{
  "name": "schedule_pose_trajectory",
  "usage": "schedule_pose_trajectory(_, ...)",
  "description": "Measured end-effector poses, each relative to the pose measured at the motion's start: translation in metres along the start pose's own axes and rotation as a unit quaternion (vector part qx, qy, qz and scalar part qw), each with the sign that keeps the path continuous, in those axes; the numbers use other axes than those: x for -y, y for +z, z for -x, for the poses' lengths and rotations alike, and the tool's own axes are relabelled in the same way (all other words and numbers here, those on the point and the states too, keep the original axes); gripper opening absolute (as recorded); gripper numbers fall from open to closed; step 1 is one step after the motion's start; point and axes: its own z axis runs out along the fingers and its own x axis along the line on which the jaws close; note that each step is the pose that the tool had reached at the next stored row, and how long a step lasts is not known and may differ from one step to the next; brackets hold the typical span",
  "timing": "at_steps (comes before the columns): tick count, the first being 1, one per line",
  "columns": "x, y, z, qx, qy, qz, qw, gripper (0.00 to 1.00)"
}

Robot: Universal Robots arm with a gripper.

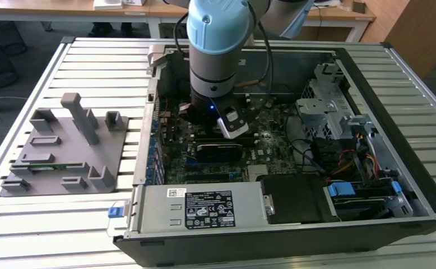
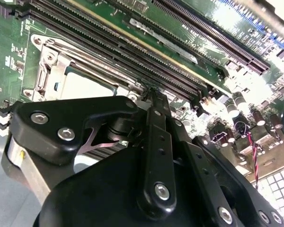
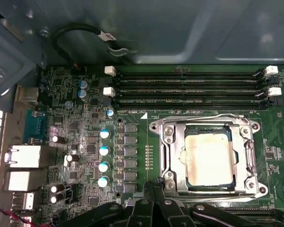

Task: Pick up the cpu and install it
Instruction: 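Install the second cpu locking lever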

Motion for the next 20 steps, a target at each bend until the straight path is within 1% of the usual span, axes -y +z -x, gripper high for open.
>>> schedule_pose_trajectory(7,-0.0018,0.0007,-0.0012,0.0001,0.0,0.0003,1.0,0.11)
schedule_pose_trajectory(10,-0.0021,-0.0003,-0.0017,-0.0001,0.0,-0.0001,1.0,0.11)
schedule_pose_trajectory(13,-0.0031,-0.0043,-0.0018,0.0,0.0,0.0,1.0,0.11)
schedule_pose_trajectory(17,-0.0047,-0.0119,-0.002,0.0,0.0,0.0,1.0,0.11)
schedule_pose_trajectory(20,-0.0053,-0.0145,-0.002,0.0001,0.0,0.0001,1.0,0.11)
